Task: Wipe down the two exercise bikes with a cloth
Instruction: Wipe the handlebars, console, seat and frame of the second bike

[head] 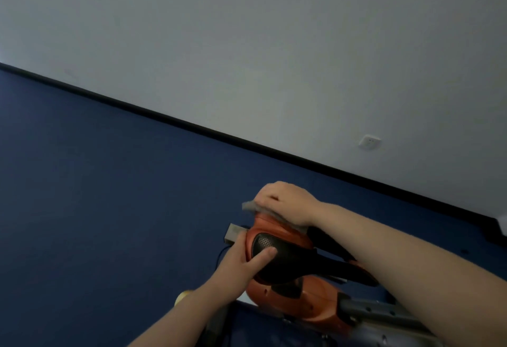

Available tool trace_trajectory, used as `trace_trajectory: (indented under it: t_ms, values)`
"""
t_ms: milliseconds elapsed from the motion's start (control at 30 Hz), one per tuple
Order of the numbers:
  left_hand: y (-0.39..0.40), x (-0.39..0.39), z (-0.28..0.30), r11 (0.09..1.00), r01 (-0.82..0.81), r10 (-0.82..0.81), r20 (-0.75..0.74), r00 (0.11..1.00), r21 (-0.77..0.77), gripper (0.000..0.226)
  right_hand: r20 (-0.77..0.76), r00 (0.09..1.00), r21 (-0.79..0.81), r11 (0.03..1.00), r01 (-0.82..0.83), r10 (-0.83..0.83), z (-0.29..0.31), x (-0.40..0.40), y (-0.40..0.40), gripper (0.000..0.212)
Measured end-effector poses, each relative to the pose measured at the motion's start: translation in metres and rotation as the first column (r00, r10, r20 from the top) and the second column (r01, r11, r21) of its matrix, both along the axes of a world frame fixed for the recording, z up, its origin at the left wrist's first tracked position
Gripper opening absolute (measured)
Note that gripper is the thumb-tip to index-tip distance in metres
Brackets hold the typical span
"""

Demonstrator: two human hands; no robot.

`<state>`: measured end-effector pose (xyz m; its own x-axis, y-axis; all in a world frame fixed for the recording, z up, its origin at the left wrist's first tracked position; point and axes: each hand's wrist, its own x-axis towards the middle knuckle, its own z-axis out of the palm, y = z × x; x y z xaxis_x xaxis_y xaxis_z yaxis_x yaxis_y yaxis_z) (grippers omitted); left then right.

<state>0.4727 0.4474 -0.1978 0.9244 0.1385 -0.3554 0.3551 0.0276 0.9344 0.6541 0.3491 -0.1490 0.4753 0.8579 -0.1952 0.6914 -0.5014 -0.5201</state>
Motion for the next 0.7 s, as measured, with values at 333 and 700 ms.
trace_trajectory:
  t_ms: [333, 700]
  values:
    - [0.007, 0.001, 0.005, 0.948, 0.067, -0.096, 0.079, 0.992, 0.313, 0.106, -0.008, 0.921, 0.097, 0.916, 0.388, -0.389, -0.009, -0.035, -0.036, 0.044]
    - [0.044, 0.031, 0.018, 0.832, 0.398, -0.451, 0.054, 0.891, 0.388, 0.113, -0.004, 0.800, -0.059, 0.798, 0.599, -0.601, -0.003, -0.042, -0.027, 0.043]
